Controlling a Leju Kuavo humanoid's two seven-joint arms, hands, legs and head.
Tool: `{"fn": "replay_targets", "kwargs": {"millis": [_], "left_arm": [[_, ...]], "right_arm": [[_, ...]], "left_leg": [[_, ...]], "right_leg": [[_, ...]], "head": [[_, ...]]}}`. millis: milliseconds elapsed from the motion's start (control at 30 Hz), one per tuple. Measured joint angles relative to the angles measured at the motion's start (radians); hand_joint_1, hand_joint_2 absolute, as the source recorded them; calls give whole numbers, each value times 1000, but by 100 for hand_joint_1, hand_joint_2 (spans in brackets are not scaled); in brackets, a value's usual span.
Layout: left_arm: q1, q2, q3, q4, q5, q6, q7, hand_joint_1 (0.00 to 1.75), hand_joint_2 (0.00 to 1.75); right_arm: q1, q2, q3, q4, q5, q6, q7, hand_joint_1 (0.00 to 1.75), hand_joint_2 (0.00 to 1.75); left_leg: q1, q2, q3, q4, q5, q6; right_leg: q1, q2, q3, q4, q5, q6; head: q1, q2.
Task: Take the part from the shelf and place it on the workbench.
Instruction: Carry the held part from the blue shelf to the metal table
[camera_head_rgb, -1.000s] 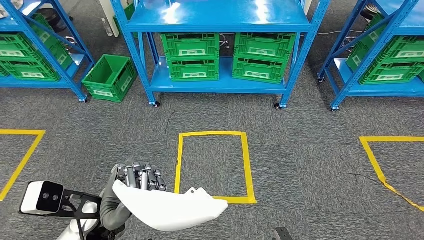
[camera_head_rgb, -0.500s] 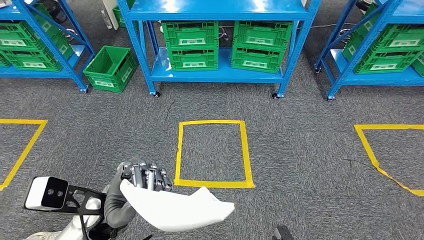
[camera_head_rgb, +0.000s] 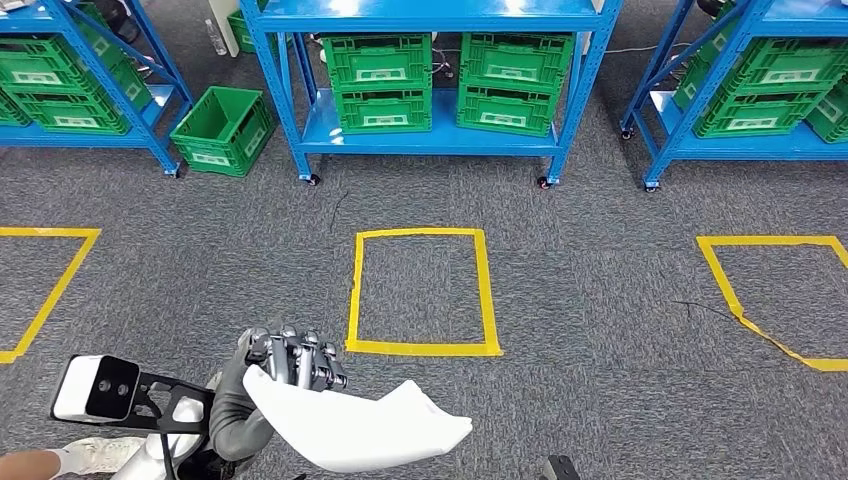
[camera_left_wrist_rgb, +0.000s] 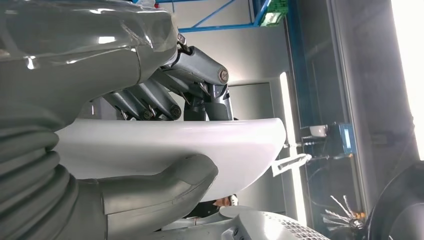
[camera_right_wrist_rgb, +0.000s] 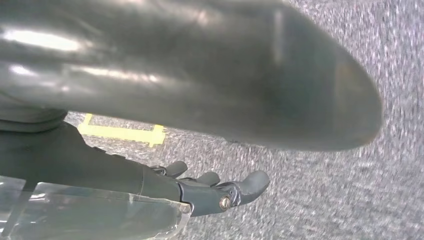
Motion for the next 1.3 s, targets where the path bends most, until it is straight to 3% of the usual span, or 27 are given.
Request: {"fn": "replay_targets", "kwargs": {"millis": [67, 100, 133, 200, 233, 267, 300, 333, 367, 400, 467, 500, 567, 633, 700, 733, 767, 833, 867, 933, 1000, 1033, 1100, 1167, 1233, 1267, 1300], "left_arm": [[-1, 0, 0, -1, 1, 0, 2, 175, 175], [-2, 0, -1, -1, 1, 1, 4, 175, 175], [-2, -1, -1, -1, 1, 2, 5, 175, 175], [-1, -3, -3, -1, -1, 3, 7, 175, 175], [0, -4, -3, -1, -1, 3, 8, 175, 175], [1, -4, -4, -1, -2, 2, 9, 175, 175], [1, -5, -4, -1, -2, 2, 9, 175, 175], [2, -5, -4, -1, -3, 1, 9, 175, 175], [2, -6, -4, -1, -3, 1, 10, 175, 175], [2, -7, -4, -1, -3, 0, 10, 175, 175], [2, -9, -3, -2, -4, -1, 11, 175, 175], [2, -10, -3, -2, -5, -1, 11, 175, 175], [3, -11, -3, -2, -5, -1, 12, 175, 175], [5, -10, -3, -2, -5, -1, 12, 175, 175], [6, -10, -3, -2, -5, -2, 12, 175, 175], [6, -10, -3, -2, -5, -3, 12, 175, 175], [6, -10, -3, -2, -5, -4, 12, 175, 175], [6, -10, -3, -2, -5, -4, 12, 175, 175], [6, -10, -3, -1, -6, -4, 11, 175, 175], [6, -10, -1, -2, -8, -2, 7, 175, 175], [5, -10, 2, -3, -10, 1, 3, 175, 175], [5, -9, 3, -3, -13, 1, 1, 175, 175], [6, -9, 4, -3, -17, 2, 0, 175, 175], [7, -11, 6, -3, -19, 2, -1, 175, 175], [8, -12, 6, -3, -19, 2, -2, 175, 175], [8, -12, 6, -3, -20, 2, -2, 175, 175], [9, -12, 5, -3, -20, 3, -2, 175, 175]], "right_arm": [[1, 2, 0, 2, 2, 0, -1, 0, 0], [2, 3, 0, 3, 2, 0, -1, 0, 0], [2, 3, 0, 5, 4, -1, -2, 0, 0], [1, 2, 0, 6, 6, -2, -2, 0, 0], [1, 1, 0, 6, 7, -3, -2, 0, 0], [1, 0, 0, 7, 7, -3, -1, 0, 0], [1, -1, 0, 7, 8, -3, 0, 0, 0], [0, -2, 0, 8, 8, -4, 1, 0, 0], [0, -3, 0, 8, 8, -5, 2, 0, 0], [-2, -3, 0, 9, 7, -6, 2, 0, 0], [-6, -3, 0, 9, 7, -8, 2, 0, 0], [-7, -3, 0, 9, 7, -9, 2, 0, 0], [-4, -2, 0, 10, 6, -10, 2, 0, 0], [-2, -1, 0, 12, 6, -10, 3, 0, 0], [-3, -2, 0, 13, 5, -11, 3, 0, 0], [-3, -2, 0, 13, 5, -11, 2, 0, 0], [-3, -2, 0, 14, 5, -11, 0, 0, 0], [-2, -3, 0, 14, 5, -11, -4, 0, 0], [-3, -3, 0, 14, 6, -11, -5, 0, 0], [-4, -2, 0, 14, 7, -10, -6, 0, 0], [-5, -1, 0, 14, 9, -9, -7, 0, 0], [-5, -1, 0, 14, 10, -9, -7, 0, 0], [-5, -2, 0, 15, 10, -8, -6, 0, 0], [-4, -2, 0, 16, 11, -7, -5, 0, 0], [-4, -4, 0, 16, 11, -7, -4, 0, 0], [-4, -4, 0, 16, 11, -7, -4, 0, 0], [-5, -6, 0, 16, 11, -7, -4, 0, 0]], "left_leg": [[-5, 2, -8, -17, 26, 8], [-4, 4, -16, -26, 43, 16], [-2, 6, -28, -34, 61, 20], [-1, 7, -62, -34, 91, 24], [-2, 7, -82, -31, 104, 22], [-2, 8, -102, -26, 116, 21], [-3, 8, -123, -20, 127, 19], [-2, 8, -145, -11, 138, 15], [-1, 8, -167, 0, 147, 11], [-1, 8, -188, 13, 155, 5], [-3, 8, -215, 34, 170, -6], [-3, 9, -222, 37, 180, -11], [1, 8, -228, 35, 193, -19], [7, 5, -241, 69, 140, -33], [12, 5, -263, 175, 27, -46], [15, 5, -272, 242, -16, -51], [16, 5, -275, 300, -36, -53], [18, 4, -240, 330, -5, -49], [17, 4, -197, 293, 22, -42], [10, 3, -67, 134, 25, -23], [1, 3, 22, 6, -8, -9], [-4, 3, 30, -20, -11, -5], [-3, 5, 10, -35, 23, 9], [0, 9, -22, -51, 66, 21], [-3, 9, -60, -50, 98, 24], [-4, 10, -79, -49, 113, 23], [-4, 10, -99, -46, 127, 21]], "right_leg": [[-5, 0, -5, -9, 14, 12], [-4, 0, -13, 0, -1, 10], [-2, 0, -26, 29, -34, 3], [-1, 1, -59, 143, -130, -11], [-1, 1, -71, 211, -163, -10], [-1, 1, -73, 263, -173, -3], [-2, 1, -63, 291, -161, 10], [-3, 1, -36, 282, -136, 24], [-5, 1, 8, 239, -113, 34], [-5, 1, 65, 168, -112, 37], [-1, 2, 151, 34, -148, 21], [3, 3, 166, 1, -165, 9], [4, 1, 154, -8, -156, -9], [0, -3, 135, -7, -133, -28], [0, -5, 109, -7, -106, -38], [2, -5, 93, -6, -92, -39], [3, -6, 77, -5, -77, -39], [6, -6, 42, -4, -51, -37], [8, -6, 27, -4, -38, -35], [12, -4, 6, -4, -13, -30], [12, -3, -4, -8, 11, -19], [11, -4, -6, -14, 24, -12], [8, -5, -17, -19, 32, -5], [9, -3, -41, 30, -33, -16], [8, -1, -69, 151, -130, -25], [7, -1, -76, 217, -154, -20], [5, -1, -76, 267, -147, -6]], "head": [[-1, 0], [-1, 0], [1, 0], [4, 0], [4, 0], [4, 0], [4, 0], [4, 0], [4, 0], [4, 0], [2, 0], [1, 0], [1, 0], [0, 0], [-1, 0], [-1, 0], [-1, 0], [-2, 0], [-2, 0], [-2, 0], [0, 0], [-1, 0], [-2, 0], [1, 0], [4, 0], [4, 0], [4, 0]]}}
